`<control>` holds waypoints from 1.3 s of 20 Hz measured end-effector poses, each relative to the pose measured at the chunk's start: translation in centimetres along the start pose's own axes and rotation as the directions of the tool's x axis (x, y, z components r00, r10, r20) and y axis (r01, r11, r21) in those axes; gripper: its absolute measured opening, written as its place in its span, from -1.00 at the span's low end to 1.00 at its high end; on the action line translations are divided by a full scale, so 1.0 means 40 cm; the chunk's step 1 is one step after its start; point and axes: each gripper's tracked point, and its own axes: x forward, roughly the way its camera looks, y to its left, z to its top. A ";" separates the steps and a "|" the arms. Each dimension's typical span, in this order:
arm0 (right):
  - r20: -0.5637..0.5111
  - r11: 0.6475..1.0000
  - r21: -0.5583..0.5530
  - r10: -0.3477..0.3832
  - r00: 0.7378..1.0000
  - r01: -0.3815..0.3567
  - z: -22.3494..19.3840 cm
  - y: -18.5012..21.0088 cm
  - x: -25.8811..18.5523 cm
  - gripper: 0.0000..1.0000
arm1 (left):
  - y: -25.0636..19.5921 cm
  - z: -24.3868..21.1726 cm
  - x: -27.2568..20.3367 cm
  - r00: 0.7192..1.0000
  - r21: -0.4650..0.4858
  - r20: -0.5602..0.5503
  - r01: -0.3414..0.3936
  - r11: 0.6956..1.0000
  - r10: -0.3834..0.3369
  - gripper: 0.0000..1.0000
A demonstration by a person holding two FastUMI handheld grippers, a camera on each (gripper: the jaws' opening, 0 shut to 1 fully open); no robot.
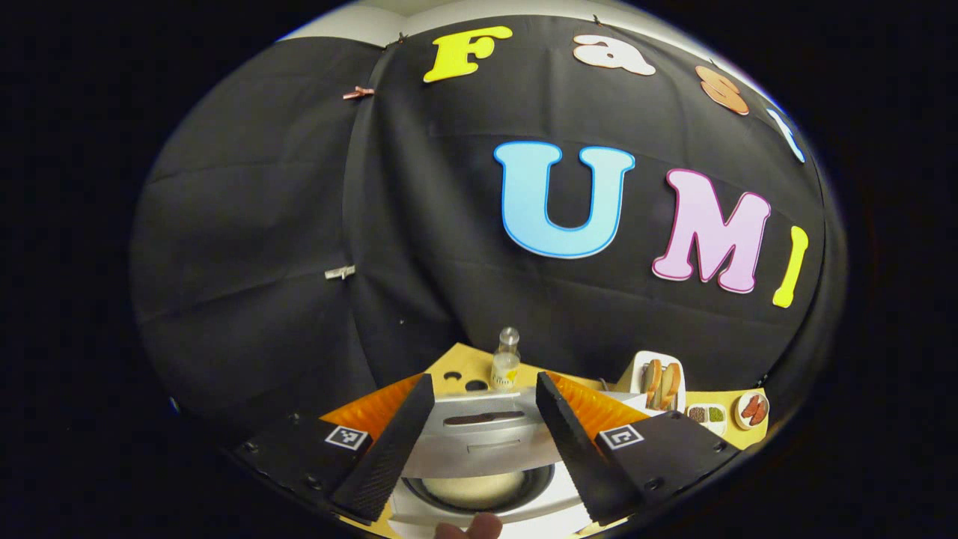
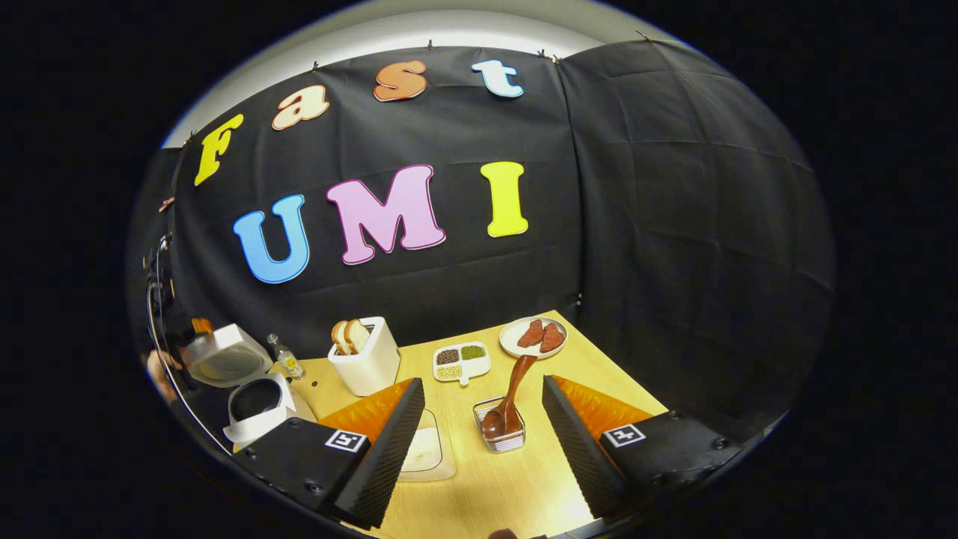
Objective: Close the left gripper, press the button to open the rice cooker; take a wooden spoon from the chopstick holder with the right hand, scoop a spoonful of rice and pour it into the rice cooker, then put the wooden spoon back into the chopstick holder.
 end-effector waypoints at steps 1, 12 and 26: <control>0.003 1.000 -0.002 0.006 1.000 -0.006 0.008 -0.004 0.005 0.97 | -0.001 -0.038 -0.008 1.000 -0.007 -0.015 -0.004 1.000 0.003 0.93; -0.063 0.997 -0.011 0.077 0.995 -0.078 -0.023 -0.013 0.049 0.97 | -0.018 -0.296 -0.033 0.990 0.027 -0.137 -0.037 0.999 0.041 0.97; -0.056 0.993 0.016 0.116 0.992 -0.116 0.005 0.002 0.070 0.97 | -0.017 -0.417 -0.055 0.971 0.064 -0.226 -0.063 0.996 0.076 1.00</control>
